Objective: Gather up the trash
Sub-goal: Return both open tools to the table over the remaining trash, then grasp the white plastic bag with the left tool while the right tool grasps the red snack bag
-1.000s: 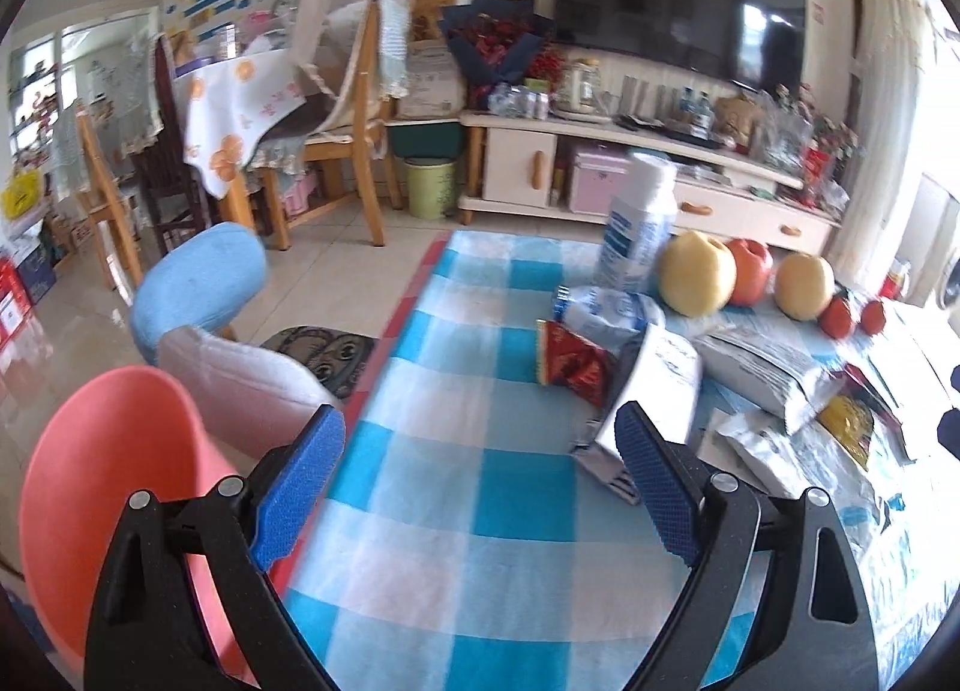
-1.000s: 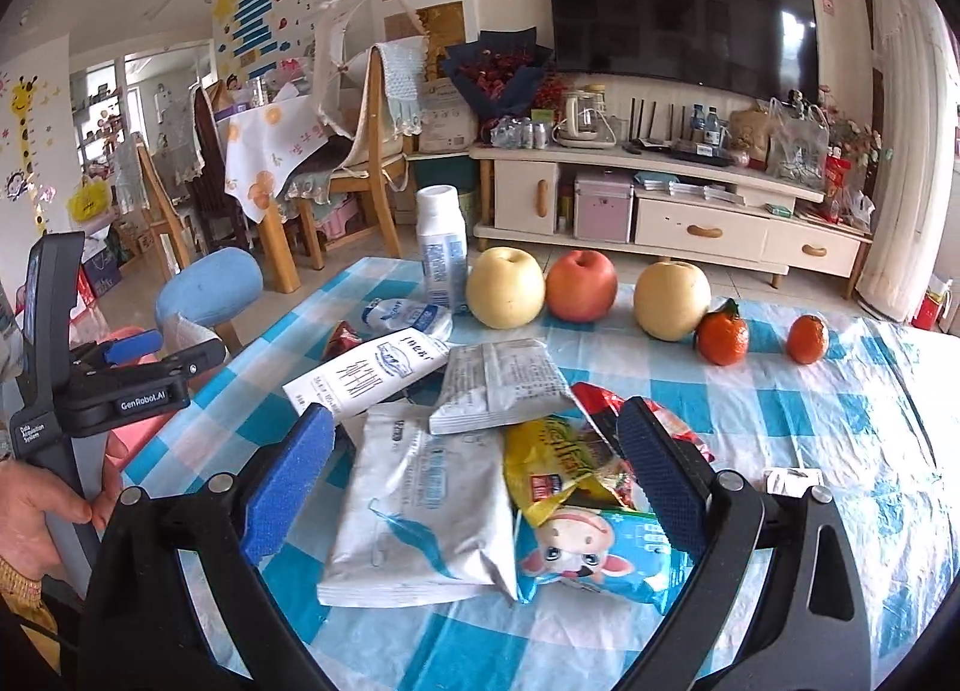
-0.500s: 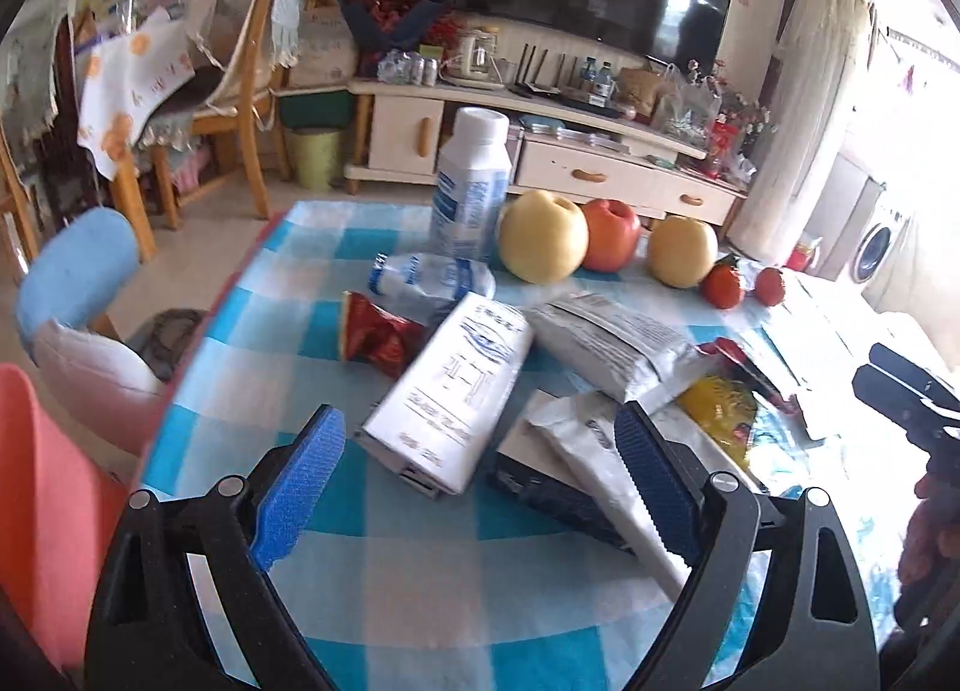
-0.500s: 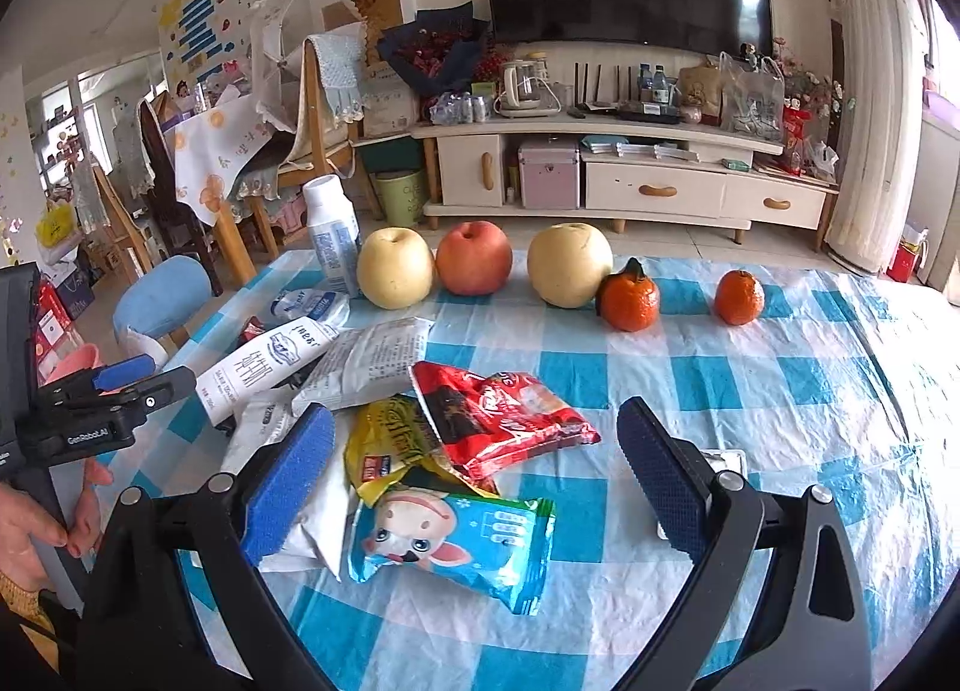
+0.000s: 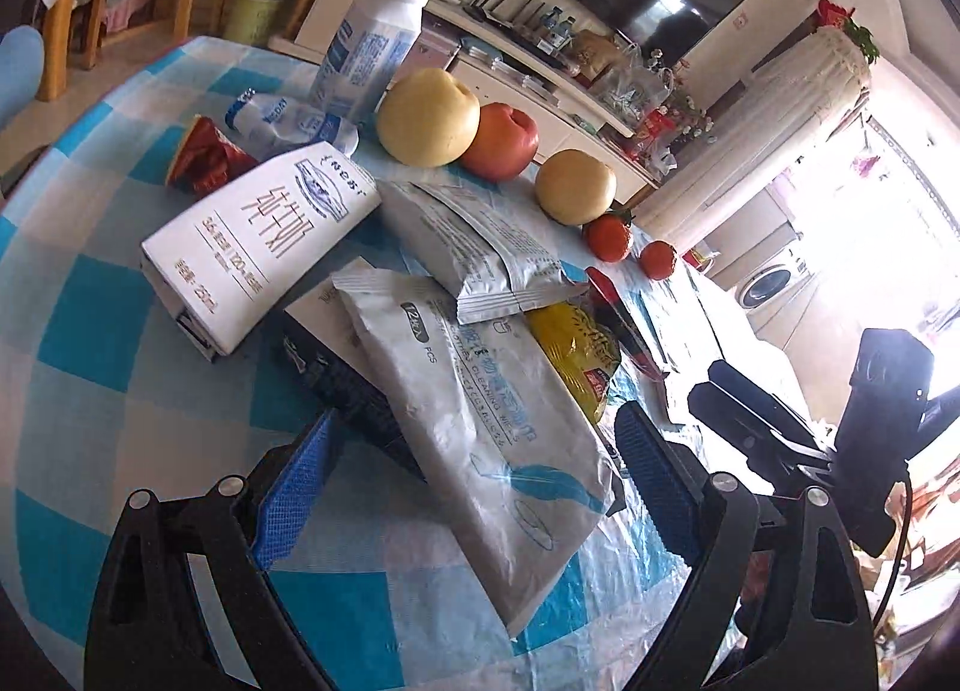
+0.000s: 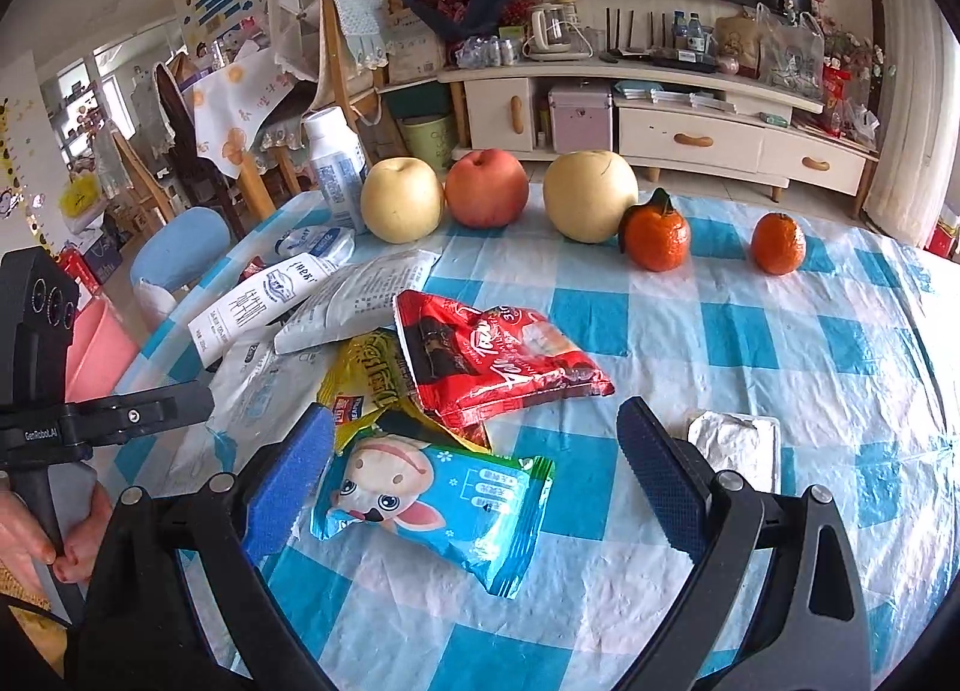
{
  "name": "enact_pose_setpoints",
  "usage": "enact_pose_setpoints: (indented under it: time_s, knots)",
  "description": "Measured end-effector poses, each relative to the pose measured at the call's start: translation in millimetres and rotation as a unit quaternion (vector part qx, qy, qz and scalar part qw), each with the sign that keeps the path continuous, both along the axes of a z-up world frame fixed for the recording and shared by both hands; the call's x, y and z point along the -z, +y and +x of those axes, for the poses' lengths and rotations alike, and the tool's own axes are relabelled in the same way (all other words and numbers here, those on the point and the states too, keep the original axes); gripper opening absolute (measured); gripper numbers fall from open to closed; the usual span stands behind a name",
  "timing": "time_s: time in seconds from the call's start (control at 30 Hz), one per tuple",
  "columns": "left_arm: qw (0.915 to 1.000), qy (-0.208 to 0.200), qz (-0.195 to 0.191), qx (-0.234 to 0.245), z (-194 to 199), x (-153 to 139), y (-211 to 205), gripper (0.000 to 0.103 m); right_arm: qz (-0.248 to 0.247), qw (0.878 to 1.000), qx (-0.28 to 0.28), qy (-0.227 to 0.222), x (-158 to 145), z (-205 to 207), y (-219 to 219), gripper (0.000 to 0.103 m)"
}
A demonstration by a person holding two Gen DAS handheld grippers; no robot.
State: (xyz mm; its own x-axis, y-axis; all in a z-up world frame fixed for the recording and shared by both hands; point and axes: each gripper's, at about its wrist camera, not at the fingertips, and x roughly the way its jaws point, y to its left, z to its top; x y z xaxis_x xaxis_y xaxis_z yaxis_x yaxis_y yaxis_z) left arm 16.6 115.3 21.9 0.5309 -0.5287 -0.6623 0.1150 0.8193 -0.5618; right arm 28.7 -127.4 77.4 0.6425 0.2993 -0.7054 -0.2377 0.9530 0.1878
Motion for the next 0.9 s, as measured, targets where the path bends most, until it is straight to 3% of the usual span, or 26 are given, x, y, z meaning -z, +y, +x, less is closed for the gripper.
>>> enact_pose_setpoints:
  time_s: [0.17, 0.33, 0.47, 0.67, 0.9]
  knots:
    - [0.9997, 0.015, -0.017, 0.003, 7, 8, -8, 0.077, 0.013, 1.0, 0.0, 0.02, 8, 7, 0, 0.096]
    - [0.9996, 0.023, -0.014, -0.005, 12, 13, -11, 0.07, 0.029, 0.999, 0.019, 0.031, 17, 20, -10, 0.096]
    - [0.9995, 0.027, -0.002, -0.017, 11, 14, -5, 0.05, 0.037, 0.999, 0.029, 0.024, 19, 32, -15, 0.096]
    - [0.9997, 0.014, -0.001, -0.02, 8, 8, 3, 0.031, 0.046, 0.998, 0.013, 0.037, 29, 43, -9, 0.096]
    - [0.9999, 0.009, -0.006, -0.01, 4, 5, 3, 0.024, 0.1, 0.992, 0.036, 0.075, 32, 37, -12, 0.096]
